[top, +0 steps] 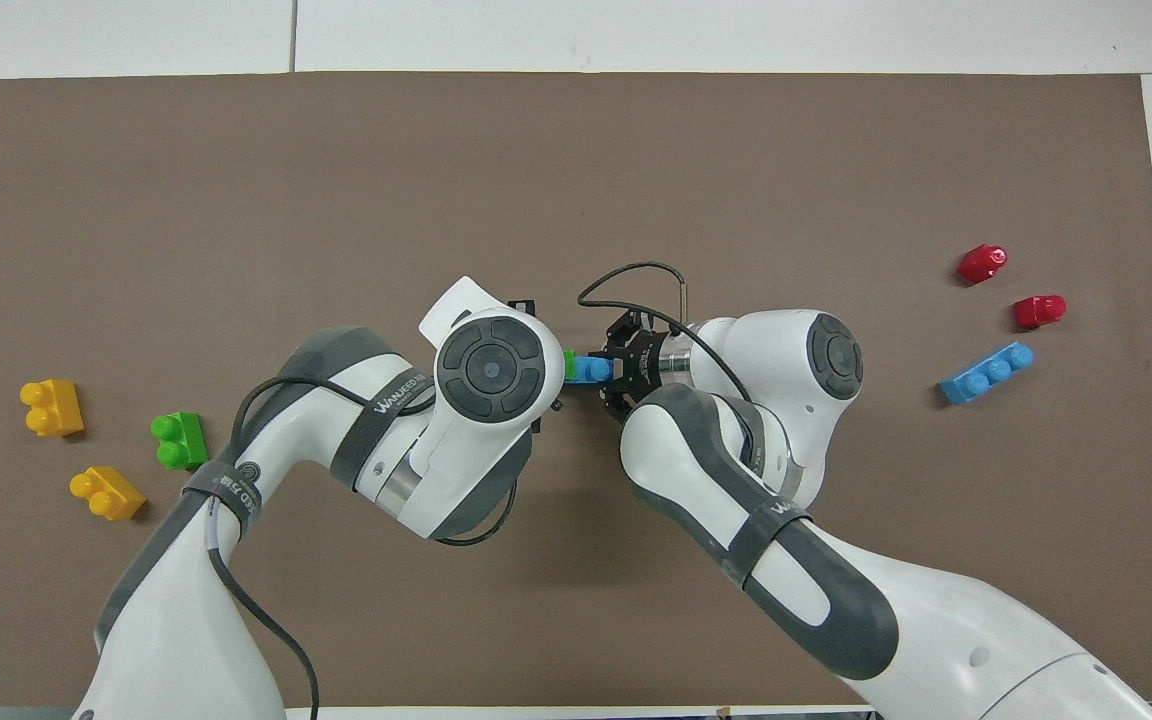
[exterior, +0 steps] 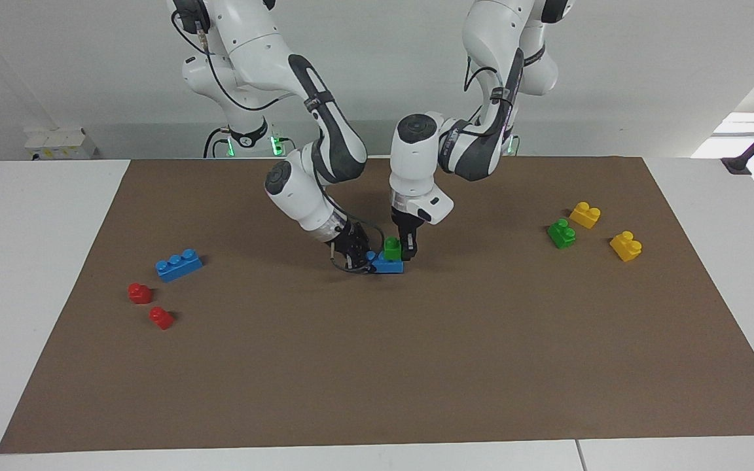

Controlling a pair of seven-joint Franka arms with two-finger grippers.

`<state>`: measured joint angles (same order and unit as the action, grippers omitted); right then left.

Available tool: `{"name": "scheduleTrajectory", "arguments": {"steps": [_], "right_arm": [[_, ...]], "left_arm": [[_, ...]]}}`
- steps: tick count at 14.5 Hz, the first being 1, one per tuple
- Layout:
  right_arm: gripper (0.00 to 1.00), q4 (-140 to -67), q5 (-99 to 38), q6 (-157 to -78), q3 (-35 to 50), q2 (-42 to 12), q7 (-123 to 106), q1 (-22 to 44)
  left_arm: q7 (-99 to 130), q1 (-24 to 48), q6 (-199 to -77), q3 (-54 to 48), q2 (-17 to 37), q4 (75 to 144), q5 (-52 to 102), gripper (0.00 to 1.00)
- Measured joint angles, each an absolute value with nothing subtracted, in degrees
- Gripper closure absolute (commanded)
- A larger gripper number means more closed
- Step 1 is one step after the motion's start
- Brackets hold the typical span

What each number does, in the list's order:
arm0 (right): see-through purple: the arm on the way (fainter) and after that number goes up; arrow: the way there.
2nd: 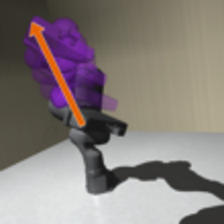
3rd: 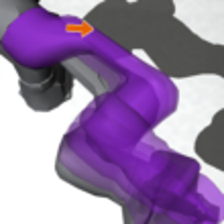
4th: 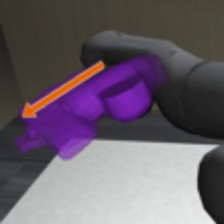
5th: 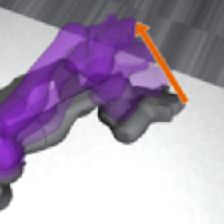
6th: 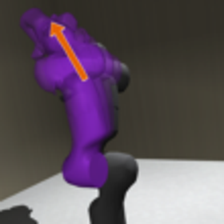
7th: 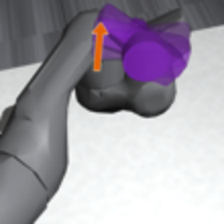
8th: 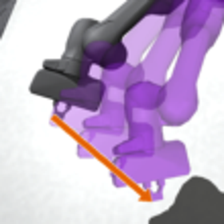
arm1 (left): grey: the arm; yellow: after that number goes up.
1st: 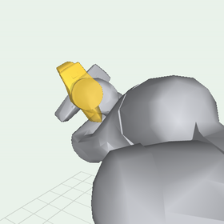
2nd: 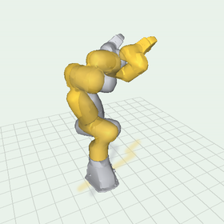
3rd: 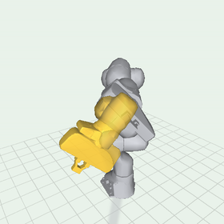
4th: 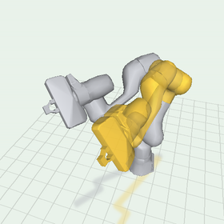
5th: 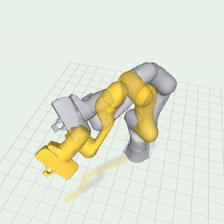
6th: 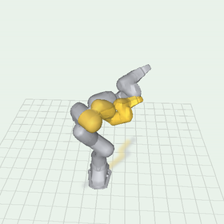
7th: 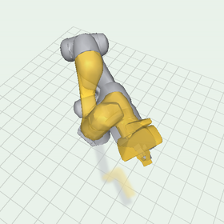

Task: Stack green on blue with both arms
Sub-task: 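Press the green brick onto the blue brick's end held by the right gripper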

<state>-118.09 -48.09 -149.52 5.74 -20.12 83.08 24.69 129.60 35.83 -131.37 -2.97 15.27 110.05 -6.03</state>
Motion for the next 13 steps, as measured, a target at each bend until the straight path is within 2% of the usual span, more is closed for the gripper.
{"name": "scheduleTrajectory", "arguments": {"steps": [13], "right_arm": [[1.0,-118.2,-48.2,-151.1,5.8,-20.7,83.1,24.7]], "left_arm": [[132.7,38.3,-132.8,-2.7,16.6,109.8,-7.2,1.0]]}}
